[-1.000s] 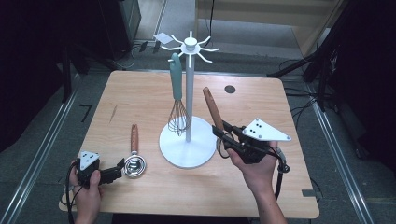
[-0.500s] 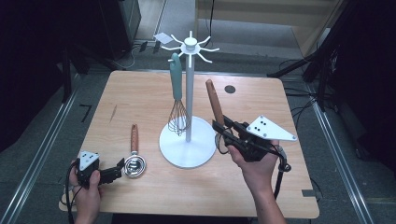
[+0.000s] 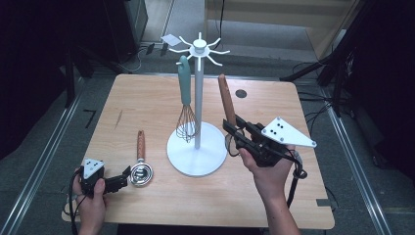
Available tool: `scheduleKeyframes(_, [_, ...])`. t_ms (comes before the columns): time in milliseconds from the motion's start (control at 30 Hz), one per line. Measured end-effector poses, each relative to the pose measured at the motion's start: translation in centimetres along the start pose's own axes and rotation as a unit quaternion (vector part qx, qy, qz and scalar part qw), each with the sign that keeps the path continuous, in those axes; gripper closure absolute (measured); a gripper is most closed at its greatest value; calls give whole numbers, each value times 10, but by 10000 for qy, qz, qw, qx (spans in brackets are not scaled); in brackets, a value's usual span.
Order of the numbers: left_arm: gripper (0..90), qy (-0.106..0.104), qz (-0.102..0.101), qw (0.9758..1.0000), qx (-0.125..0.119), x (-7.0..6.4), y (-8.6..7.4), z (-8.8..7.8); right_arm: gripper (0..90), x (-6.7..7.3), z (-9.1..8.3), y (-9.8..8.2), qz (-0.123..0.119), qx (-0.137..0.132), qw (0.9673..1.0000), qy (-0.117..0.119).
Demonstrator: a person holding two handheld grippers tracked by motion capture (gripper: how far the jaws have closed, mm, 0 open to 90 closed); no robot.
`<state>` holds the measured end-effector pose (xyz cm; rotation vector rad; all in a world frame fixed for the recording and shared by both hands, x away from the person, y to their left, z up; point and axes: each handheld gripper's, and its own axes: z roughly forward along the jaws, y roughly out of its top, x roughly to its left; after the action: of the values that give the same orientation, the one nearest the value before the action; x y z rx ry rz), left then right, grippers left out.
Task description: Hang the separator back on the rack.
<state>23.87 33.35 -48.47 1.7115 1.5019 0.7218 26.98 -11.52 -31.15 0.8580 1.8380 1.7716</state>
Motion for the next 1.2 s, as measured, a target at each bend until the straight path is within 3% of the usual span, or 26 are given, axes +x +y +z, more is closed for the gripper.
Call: scheduleKeyframes(1200, [0,11,16,10000,6,0,0,0,713,1,-1,15,-18,-242,9997,-42])
